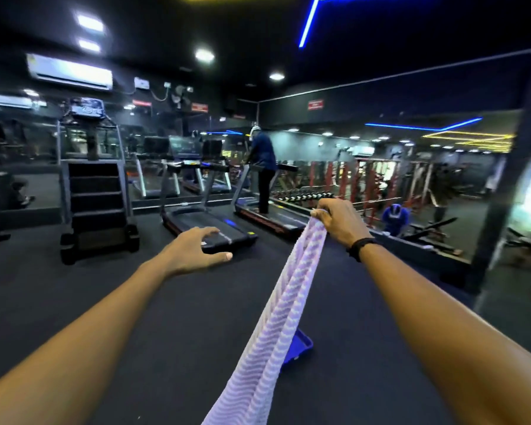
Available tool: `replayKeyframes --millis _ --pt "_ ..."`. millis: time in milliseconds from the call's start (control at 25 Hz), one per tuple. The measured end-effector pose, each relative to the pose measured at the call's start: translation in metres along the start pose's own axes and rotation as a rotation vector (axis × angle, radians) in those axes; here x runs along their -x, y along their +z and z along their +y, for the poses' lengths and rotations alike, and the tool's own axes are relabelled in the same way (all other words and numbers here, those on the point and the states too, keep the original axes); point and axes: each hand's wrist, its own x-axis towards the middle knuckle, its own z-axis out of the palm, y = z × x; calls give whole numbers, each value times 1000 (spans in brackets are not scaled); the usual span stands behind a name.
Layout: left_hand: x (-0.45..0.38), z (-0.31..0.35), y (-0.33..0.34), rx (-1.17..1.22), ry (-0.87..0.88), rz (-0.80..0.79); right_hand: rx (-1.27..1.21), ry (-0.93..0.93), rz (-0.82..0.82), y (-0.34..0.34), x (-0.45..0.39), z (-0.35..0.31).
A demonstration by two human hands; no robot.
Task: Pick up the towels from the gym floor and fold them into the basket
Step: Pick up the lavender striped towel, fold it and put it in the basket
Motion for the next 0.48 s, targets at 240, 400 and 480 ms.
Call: replayKeyframes --millis 240,400,480 --pt "1 75 15 59 248 -124 102 284 221 -116 97 27" --pt "10 146 43 117 407 -216 165 438 326 -193 175 39" --pt "19 191 62 142 482 -278 198 504 381 -234 217 39"
